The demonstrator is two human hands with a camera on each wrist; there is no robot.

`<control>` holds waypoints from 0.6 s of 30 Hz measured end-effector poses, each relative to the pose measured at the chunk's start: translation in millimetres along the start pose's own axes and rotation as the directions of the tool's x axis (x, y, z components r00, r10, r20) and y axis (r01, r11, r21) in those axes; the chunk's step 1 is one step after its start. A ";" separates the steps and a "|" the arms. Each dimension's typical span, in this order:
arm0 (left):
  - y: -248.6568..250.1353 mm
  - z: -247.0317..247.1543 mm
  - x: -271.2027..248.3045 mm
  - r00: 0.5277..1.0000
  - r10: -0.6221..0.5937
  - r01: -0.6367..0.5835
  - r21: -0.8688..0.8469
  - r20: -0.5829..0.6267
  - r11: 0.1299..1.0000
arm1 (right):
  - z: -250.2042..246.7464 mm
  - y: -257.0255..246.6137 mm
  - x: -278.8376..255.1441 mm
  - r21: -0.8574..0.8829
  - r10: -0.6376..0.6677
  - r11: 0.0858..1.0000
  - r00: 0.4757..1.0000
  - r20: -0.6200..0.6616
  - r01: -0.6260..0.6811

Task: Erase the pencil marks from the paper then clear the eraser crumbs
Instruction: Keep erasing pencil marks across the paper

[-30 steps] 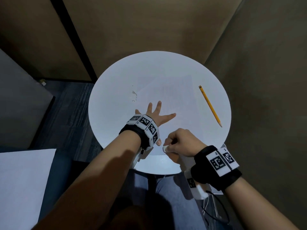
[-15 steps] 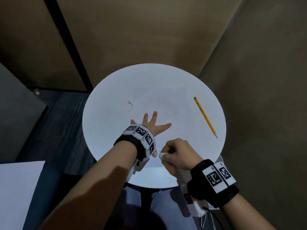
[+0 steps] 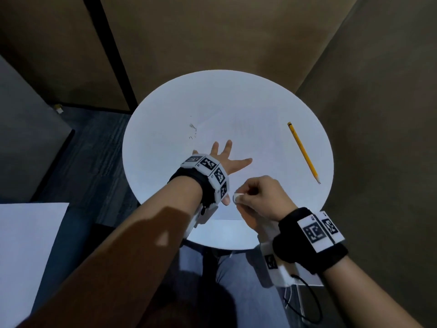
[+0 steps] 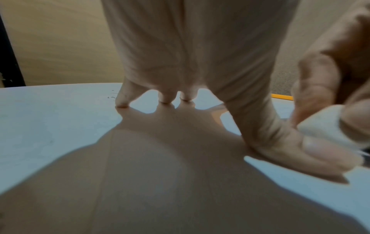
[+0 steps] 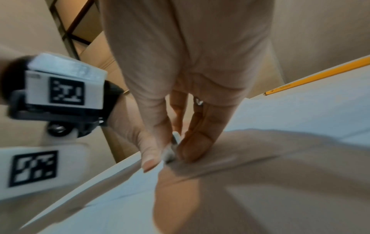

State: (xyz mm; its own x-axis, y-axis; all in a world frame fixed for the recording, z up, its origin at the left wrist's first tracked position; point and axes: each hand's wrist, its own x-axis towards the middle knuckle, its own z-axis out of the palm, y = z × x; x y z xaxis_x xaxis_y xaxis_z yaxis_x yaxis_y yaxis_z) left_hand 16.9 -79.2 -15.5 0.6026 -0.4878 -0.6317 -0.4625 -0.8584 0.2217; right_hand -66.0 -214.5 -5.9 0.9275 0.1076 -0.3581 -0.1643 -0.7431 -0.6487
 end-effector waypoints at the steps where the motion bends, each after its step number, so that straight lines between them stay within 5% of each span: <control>1: 0.5 -0.3 -1.1 1.000 0.001 -0.001 0.004 -0.002 1.000 | 1.0 0.6 -1.3 -0.012 -0.011 1.000 1.000 0.004 0.011; 5: -0.2 -0.3 -3.9 1.000 0.008 -0.009 -0.006 -0.007 1.000 | -3.2 0.6 -3.7 -0.070 -0.018 0.997 0.981 0.192 0.032; 9: 2.0 -4.7 -5.3 1.000 -0.003 0.002 0.016 0.023 1.000 | -0.6 0.9 4.5 0.015 -0.009 1.000 1.000 -0.006 0.009; 18: 7.4 -20.0 -7.5 0.998 -0.012 0.006 0.085 0.068 0.996 | 0.7 9.9 -1.8 0.041 0.002 0.999 0.999 -0.054 0.000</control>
State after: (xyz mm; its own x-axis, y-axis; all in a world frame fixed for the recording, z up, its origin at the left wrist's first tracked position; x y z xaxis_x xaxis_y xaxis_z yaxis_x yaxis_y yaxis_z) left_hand 22.0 -85.0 5.7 0.5625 -0.4658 -0.6831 -0.5129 -0.8446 0.1536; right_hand -69.6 -221.5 -12.1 0.9440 0.0704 -0.3223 -0.1774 -0.7155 -0.6757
